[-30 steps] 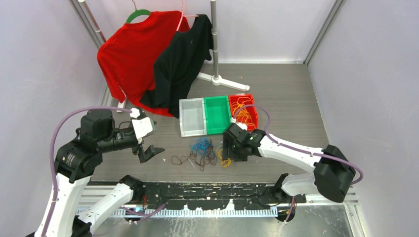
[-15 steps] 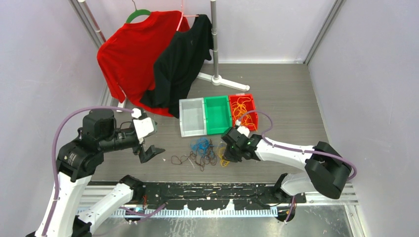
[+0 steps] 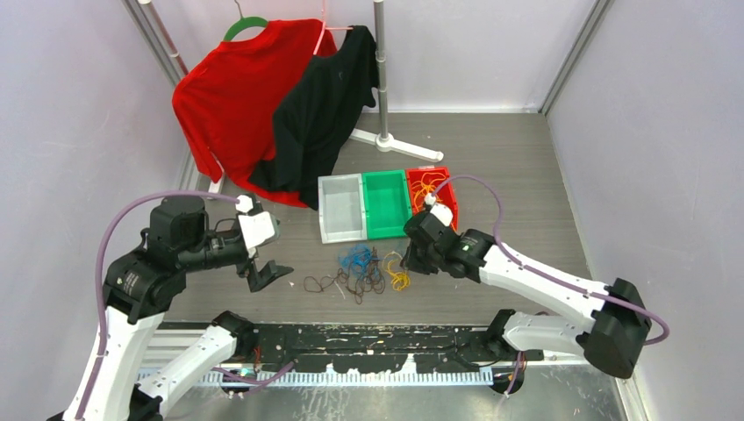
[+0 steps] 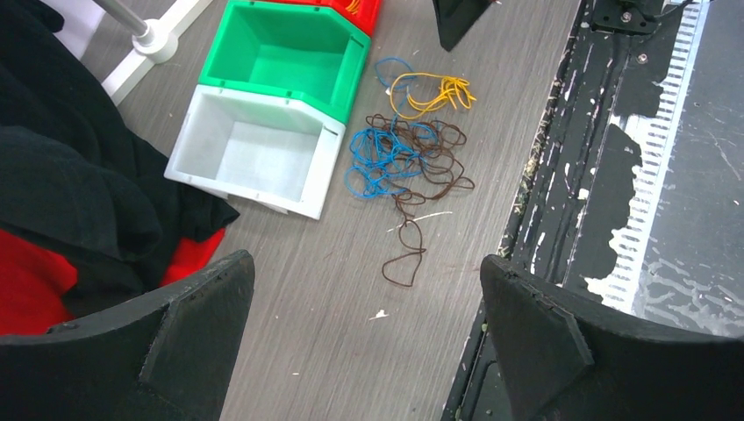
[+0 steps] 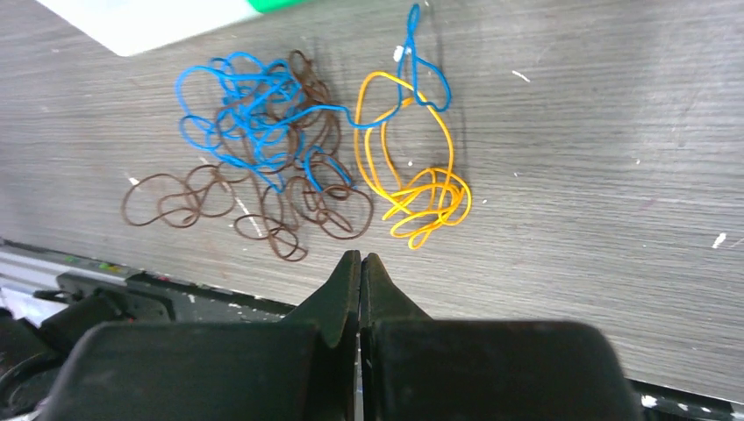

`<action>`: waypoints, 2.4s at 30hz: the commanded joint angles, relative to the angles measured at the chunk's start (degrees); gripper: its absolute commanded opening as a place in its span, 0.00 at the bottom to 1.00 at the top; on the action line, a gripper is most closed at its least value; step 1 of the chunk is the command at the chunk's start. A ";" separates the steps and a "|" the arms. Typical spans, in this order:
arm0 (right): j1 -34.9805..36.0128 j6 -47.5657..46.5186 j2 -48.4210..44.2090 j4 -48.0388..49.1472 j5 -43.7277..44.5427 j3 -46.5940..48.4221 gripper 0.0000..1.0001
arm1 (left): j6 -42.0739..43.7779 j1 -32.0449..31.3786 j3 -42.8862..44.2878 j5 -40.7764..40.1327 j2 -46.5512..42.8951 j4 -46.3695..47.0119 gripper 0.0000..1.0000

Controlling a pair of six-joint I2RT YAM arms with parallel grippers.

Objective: Untangle the cables

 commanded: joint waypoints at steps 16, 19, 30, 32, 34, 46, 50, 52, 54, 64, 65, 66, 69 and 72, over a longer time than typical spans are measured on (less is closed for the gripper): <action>0.22 -1.05 11.72 4.26 4.05 3.47 0.50 | -0.06 -0.11 -0.16 1.73 -1.16 0.02 0.99; 0.26 0.13 13.97 5.95 5.83 3.50 0.47 | 0.17 -0.11 -0.17 1.59 -1.30 0.02 1.00; 0.34 2.02 20.72 7.07 8.94 2.70 0.40 | 0.45 -0.10 0.37 1.52 -0.94 0.32 0.99; 0.30 2.14 20.98 7.33 9.59 2.40 0.34 | 0.53 -0.10 0.26 1.52 -1.04 0.32 0.99; 0.35 1.90 20.57 7.15 9.79 2.47 0.20 | 0.69 -0.10 0.20 1.40 -1.13 0.36 0.99; 0.35 -2.60 8.20 -3.92 11.54 6.92 0.01 | 1.37 -0.10 0.48 1.17 -0.78 0.21 0.99; 0.35 -3.49 6.15 -5.14 11.57 5.63 0.01 | 1.31 -0.12 0.44 1.47 -0.62 0.32 0.99; 0.35 -3.87 6.78 -3.58 9.99 4.33 0.03 | 1.29 -0.12 0.58 1.44 -0.56 0.36 1.00; 0.33 -4.28 8.50 -1.79 8.60 3.48 0.24 | 1.32 -0.10 0.70 1.44 -0.57 0.31 0.99; -0.62 -11.01 18.53 4.81 6.45 3.44 0.57 | 1.19 -0.08 0.72 1.29 -0.87 -0.06 1.00; -0.94 -11.67 19.17 5.32 6.45 3.42 0.57 | 1.18 -0.15 0.71 1.17 -0.87 -0.06 0.99; -1.27 -12.32 19.87 5.62 6.48 3.49 0.57 | 1.23 -0.11 0.69 1.24 -0.87 -0.06 1.00; -2.16 -13.69 21.81 7.46 5.60 3.21 0.55 | 1.03 -0.11 0.70 1.24 -0.87 -0.01 0.99; -2.29 -13.67 22.97 8.43 4.67 2.63 0.44 | 1.01 -0.06 0.76 1.11 -0.95 -0.11 0.99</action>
